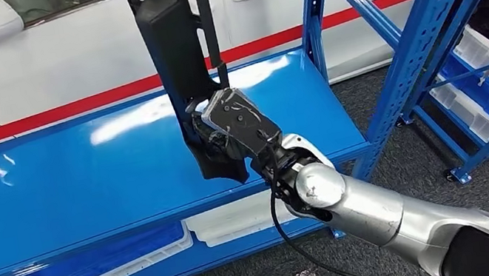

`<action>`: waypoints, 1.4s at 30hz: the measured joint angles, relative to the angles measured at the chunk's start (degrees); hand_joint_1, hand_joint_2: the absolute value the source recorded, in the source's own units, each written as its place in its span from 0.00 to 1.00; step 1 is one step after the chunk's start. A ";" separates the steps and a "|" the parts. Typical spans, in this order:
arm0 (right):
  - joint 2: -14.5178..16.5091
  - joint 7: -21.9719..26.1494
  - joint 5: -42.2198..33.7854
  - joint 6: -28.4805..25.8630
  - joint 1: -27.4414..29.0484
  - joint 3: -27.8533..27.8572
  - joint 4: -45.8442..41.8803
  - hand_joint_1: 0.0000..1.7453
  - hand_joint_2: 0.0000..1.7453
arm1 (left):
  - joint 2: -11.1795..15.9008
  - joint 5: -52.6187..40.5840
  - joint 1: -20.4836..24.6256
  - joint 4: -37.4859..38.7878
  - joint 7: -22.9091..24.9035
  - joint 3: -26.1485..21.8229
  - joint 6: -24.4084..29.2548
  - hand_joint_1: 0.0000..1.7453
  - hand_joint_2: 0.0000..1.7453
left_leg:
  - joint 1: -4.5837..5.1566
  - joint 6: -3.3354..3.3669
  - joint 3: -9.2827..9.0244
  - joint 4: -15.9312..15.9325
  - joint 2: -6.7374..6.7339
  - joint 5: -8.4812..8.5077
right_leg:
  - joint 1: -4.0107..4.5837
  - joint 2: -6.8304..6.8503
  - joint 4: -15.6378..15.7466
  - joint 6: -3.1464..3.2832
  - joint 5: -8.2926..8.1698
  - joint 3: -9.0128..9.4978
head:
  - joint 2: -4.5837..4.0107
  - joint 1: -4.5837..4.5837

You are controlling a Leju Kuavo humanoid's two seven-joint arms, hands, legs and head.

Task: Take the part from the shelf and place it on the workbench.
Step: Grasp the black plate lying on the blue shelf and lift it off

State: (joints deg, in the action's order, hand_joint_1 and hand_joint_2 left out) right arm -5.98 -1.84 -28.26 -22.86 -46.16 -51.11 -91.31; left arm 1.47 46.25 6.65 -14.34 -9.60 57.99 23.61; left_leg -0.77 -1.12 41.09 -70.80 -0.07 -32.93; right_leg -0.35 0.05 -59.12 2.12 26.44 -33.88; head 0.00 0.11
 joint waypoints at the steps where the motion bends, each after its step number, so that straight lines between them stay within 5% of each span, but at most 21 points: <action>1: -0.10 -0.03 0.09 -0.06 0.02 0.01 -0.06 1.00 1.00 | -0.01 -0.01 0.04 0.00 0.00 0.02 0.00 0.00 1.00 | -0.01 -0.07 0.45 -2.94 0.00 -1.08 | 0.09 0.01 -0.05 0.01 -0.50 -0.70 | 0.00 0.01; 3: -0.33 -0.08 0.34 -0.19 0.07 0.01 -0.12 1.00 1.00 | 0.00 -0.01 0.10 0.00 0.02 0.05 0.02 0.00 1.00 | 0.05 0.12 -1.12 -3.64 0.00 0.32 | 0.28 0.00 -0.19 -0.03 -1.42 -2.01 | 0.00 0.00; 5: -0.62 -0.09 0.59 -0.33 0.06 0.06 -0.34 1.00 1.00 | 0.04 -0.03 0.14 0.00 0.08 0.07 0.07 0.00 1.00 | 0.27 0.84 -6.20 2.95 0.04 3.04 | 0.39 -0.05 -0.34 -0.21 -2.19 -2.98 | 0.00 0.02; 7: -0.93 -0.11 0.68 -0.40 -0.02 0.23 -0.72 1.00 1.00 | 0.14 -0.10 0.23 0.00 0.15 0.07 0.10 0.00 1.00 | 0.66 1.55 -11.24 10.56 0.10 3.25 | 0.45 -0.02 -0.39 -0.65 -2.88 -3.48 | 0.00 0.05; 9: -1.14 -0.12 0.71 -0.43 -0.14 0.48 -0.99 1.00 1.00 | 0.20 -0.23 0.33 0.00 0.28 0.09 0.10 0.00 1.00 | 1.02 1.83 -12.81 13.38 0.16 2.75 | 0.37 0.11 -0.23 -1.17 -3.55 -3.68 | 0.00 0.04; 12: -1.44 -0.19 0.77 -0.51 -0.22 0.66 -1.26 1.00 1.00 | 0.19 -0.42 0.36 0.00 0.65 0.12 0.07 0.00 1.00 | 0.88 2.42 -12.16 14.03 0.04 4.05 | 0.31 0.10 -0.06 -2.01 -3.89 -4.01 | 0.00 0.08; 14: -1.78 -0.29 0.85 -0.58 -0.29 0.72 -1.44 1.00 1.00 | 0.17 -0.45 0.36 0.00 0.92 0.13 0.03 0.00 1.00 | 0.51 3.15 -11.24 14.51 -0.29 5.38 | 0.27 -0.04 -3.12 -2.65 -0.39 -5.28 | 0.00 0.27; 16: -2.07 -0.41 0.91 -0.62 -0.32 0.76 -1.56 1.00 1.00 | 0.17 -0.49 0.38 0.00 1.14 0.13 -0.01 0.00 1.00 | 0.50 3.58 -9.73 14.15 -0.48 6.36 | 0.03 -0.08 -10.26 -3.20 4.88 -7.42 | 0.00 0.37; 17: -2.19 -0.47 0.92 -0.64 -0.28 0.77 -1.56 1.00 1.00 | 0.19 -0.51 0.38 0.00 1.22 0.14 -0.03 0.00 1.00 | 0.50 3.57 -8.87 13.84 -0.50 6.75 | -0.10 -0.06 -13.73 -3.43 6.27 -8.19 | 0.00 0.37; 19: -2.44 -0.63 1.10 -0.62 -0.24 0.77 -1.57 1.00 1.00 | 0.21 -0.53 0.38 0.00 1.37 0.14 -0.05 0.00 1.00 | 0.47 3.41 -7.07 13.04 -0.51 7.50 | -0.46 -0.05 -16.11 -3.82 5.21 -7.44 | 0.00 0.38; 21: -2.60 -0.81 1.54 -0.49 -0.27 0.77 -1.65 1.00 1.00 | 0.20 -0.54 0.37 0.00 1.49 0.14 -0.08 0.00 1.00 | 0.37 3.03 -5.37 11.97 -0.48 8.04 | -0.83 -0.04 -10.89 -4.04 2.52 -3.08 | 0.00 0.38; 23: -2.64 -0.93 1.93 -0.34 -0.33 0.77 -1.90 1.00 1.00 | 0.19 -0.56 0.40 0.00 1.54 0.13 -0.08 0.00 1.00 | 0.40 2.42 -4.08 11.04 -0.41 8.51 | -0.67 -0.15 -4.08 -3.79 2.62 1.29 | 0.00 0.34; 27: -2.74 -1.03 2.38 -0.23 -0.44 0.77 -2.17 1.00 1.00 | 0.22 -0.51 0.29 0.01 1.55 0.15 -0.04 0.00 1.00 | 0.25 1.01 -2.88 10.78 -0.24 9.57 | -0.26 -0.20 -1.23 -1.90 2.16 1.57 | 0.00 0.51; 29: -2.76 -1.14 2.56 -0.16 -0.44 0.77 -2.17 1.00 1.00 | 0.20 -0.30 0.14 0.02 1.63 0.16 -0.01 0.00 1.00 | 0.04 0.41 -1.53 8.32 -0.20 6.45 | -0.36 0.00 -0.95 -0.92 0.98 0.54 | 0.00 0.41; 31: -2.76 -1.22 2.74 -0.14 -0.38 0.77 -2.17 1.00 1.00 | 0.20 0.35 0.14 0.02 1.96 0.17 0.21 0.00 1.00 | -0.01 0.07 0.37 2.01 -0.21 1.12 | -0.29 0.08 -0.92 -0.43 -0.08 -0.75 | 0.00 0.28; 33: -2.78 -1.32 2.92 -0.16 -0.18 0.77 -2.17 1.00 1.00 | 0.38 1.34 0.20 0.02 2.40 0.11 0.49 0.00 1.00 | 0.00 -0.01 1.11 -3.78 -0.20 -1.07 | -0.12 0.09 -1.04 -0.35 -1.12 -2.18 | 0.00 0.26; 35: -2.83 -1.46 2.99 -0.17 0.07 0.77 -2.17 1.00 1.00 | 0.62 2.08 0.20 0.02 2.68 0.05 0.62 0.00 1.00 | 0.05 0.25 -1.52 -2.94 -0.19 1.16 | -0.03 0.05 -1.26 -0.43 -2.07 -3.60 | 0.00 0.25; 37: -2.87 -1.52 3.01 -0.17 0.18 0.77 -2.21 1.00 1.00 | 0.90 2.32 0.27 0.02 2.76 0.04 0.68 0.00 1.00 | 0.21 0.84 -7.22 4.37 -0.13 3.14 | 0.01 0.01 -1.47 -0.73 -2.87 -4.60 | 0.00 0.23; 39: -2.91 -1.56 3.06 -0.22 0.17 0.78 -2.28 1.00 1.00 | 1.23 2.55 0.40 0.03 2.85 0.01 0.91 0.00 1.00 | 0.58 1.32 -11.34 10.79 0.07 2.76 | -0.02 0.10 -1.34 -1.31 -3.74 -4.99 | 0.00 0.30; 42: -3.11 -1.90 3.29 -0.55 0.22 0.80 -2.44 1.00 1.00 | 1.60 3.66 0.44 0.07 3.69 -0.17 1.66 0.00 1.00 | 0.76 1.90 -11.52 13.08 0.06 3.53 | -0.10 0.15 -0.49 -2.33 -5.06 -5.20 | 0.00 0.23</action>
State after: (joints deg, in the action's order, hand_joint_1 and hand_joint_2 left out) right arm -9.09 -3.74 -24.97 -23.41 -45.94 -50.31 -93.75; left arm 3.07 49.92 7.09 -14.27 -5.91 57.82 25.26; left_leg -0.01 0.78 29.58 -57.72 -0.02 -29.40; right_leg -0.44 0.20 -59.62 -0.22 21.38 -39.08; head 0.00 0.34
